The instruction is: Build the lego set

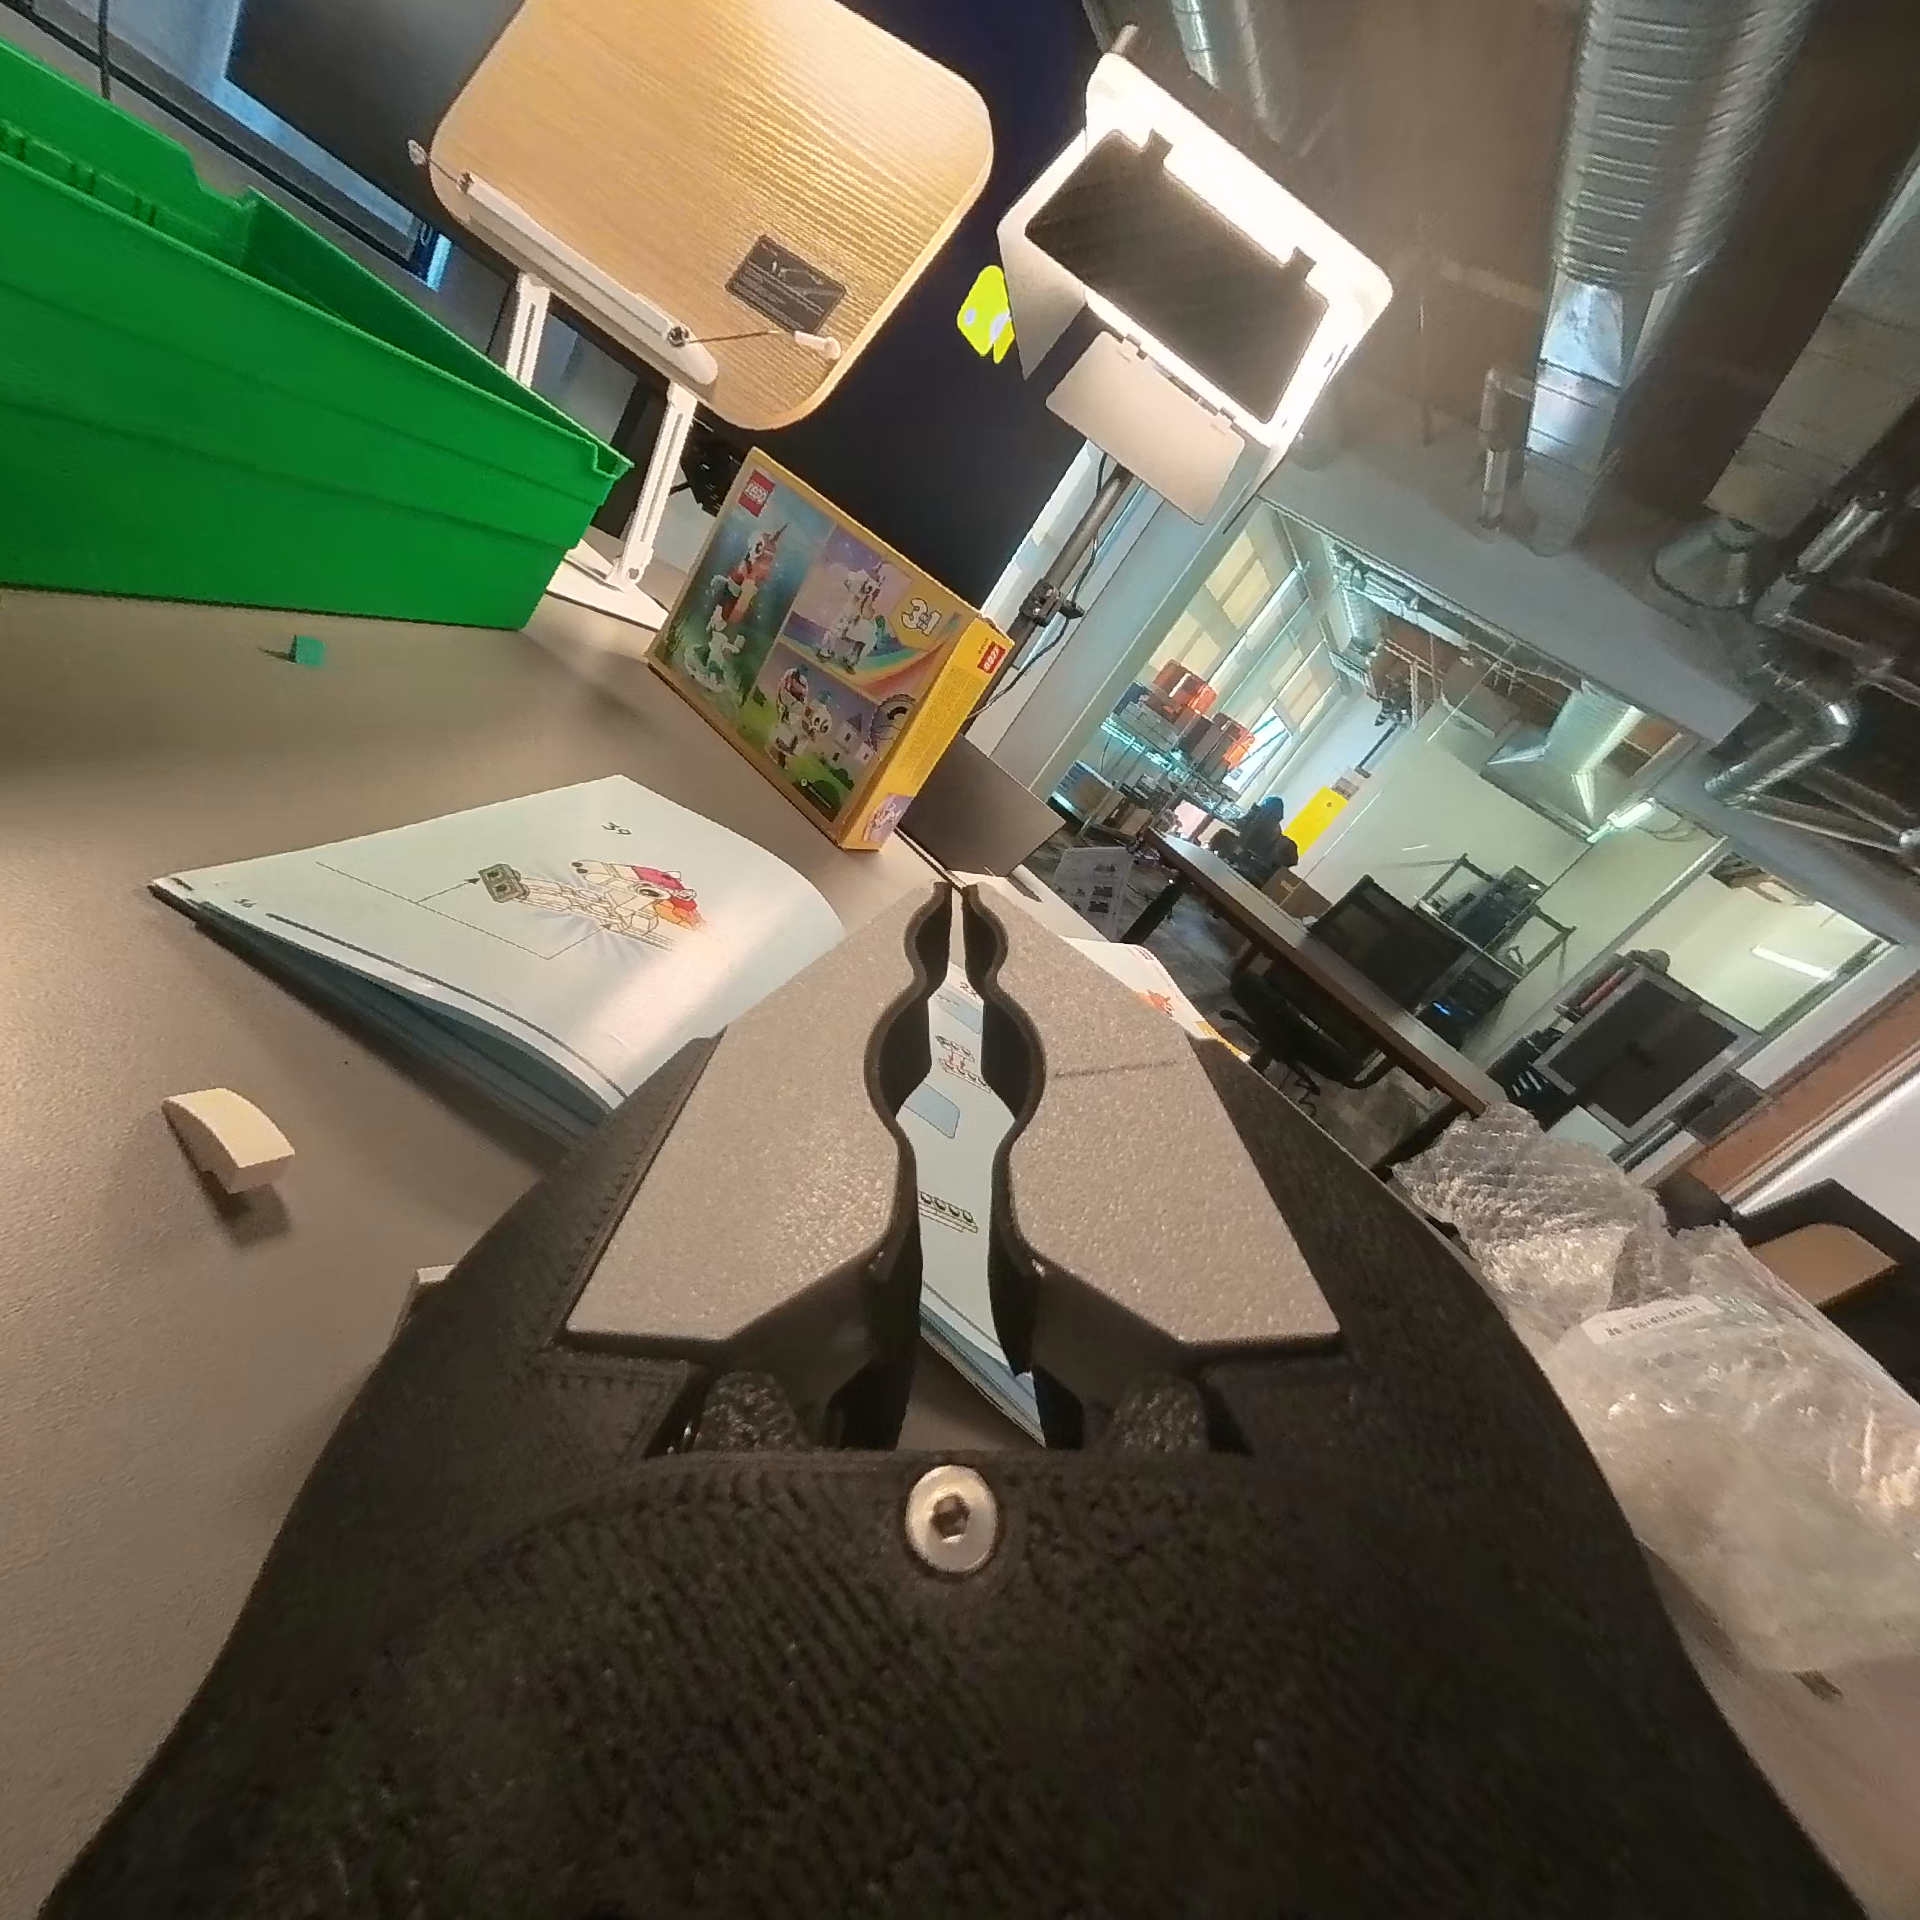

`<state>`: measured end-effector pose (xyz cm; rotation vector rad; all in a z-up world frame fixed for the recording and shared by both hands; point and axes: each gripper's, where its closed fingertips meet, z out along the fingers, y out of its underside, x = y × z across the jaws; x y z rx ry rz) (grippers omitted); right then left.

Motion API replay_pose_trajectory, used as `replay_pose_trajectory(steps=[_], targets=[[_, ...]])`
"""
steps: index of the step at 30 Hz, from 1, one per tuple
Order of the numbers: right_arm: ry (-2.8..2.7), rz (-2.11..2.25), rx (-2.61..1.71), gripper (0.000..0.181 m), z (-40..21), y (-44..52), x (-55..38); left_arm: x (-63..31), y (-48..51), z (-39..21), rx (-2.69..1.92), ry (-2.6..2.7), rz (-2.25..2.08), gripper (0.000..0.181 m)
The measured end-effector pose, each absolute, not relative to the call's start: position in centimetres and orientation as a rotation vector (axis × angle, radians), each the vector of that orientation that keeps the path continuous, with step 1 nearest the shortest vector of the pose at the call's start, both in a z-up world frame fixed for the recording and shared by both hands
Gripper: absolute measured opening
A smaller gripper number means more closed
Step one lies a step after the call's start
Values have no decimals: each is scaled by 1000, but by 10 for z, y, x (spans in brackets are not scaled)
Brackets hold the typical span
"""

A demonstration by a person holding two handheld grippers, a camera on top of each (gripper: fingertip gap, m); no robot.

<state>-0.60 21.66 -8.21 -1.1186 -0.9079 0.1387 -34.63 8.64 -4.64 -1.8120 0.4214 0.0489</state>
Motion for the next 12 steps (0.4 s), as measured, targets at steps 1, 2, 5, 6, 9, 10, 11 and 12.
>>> replay_pose_trajectory(steps=[1,2,5,6,9,10,11,12], targets=[[-909,140,-1118,0,-82,216,-6,-345,89,-49,-1817,431,61,51],[-909,142,-1117,0,-82,216,-6,-344,91,-53,-1829,438,75,51],[-912,148,-1114,0,-82,215,-7,-345,98,-66,-1908,464,109,49],[-913,150,-1114,0,-82,215,-7,-345,99,-72,-1957,480,106,47],[-913,159,-1112,0,-82,215,-8,-331,92,-103,-2192,599,-50,31],[-913,160,-1111,0,-81,214,-8,-325,88,-113,-2270,639,-121,27],[-914,162,-1110,0,-81,214,-8,-322,86,-122,-2344,657,-166,23],[-916,165,-1108,0,-81,213,-8,-323,85,-130,-2411,661,-185,19]])
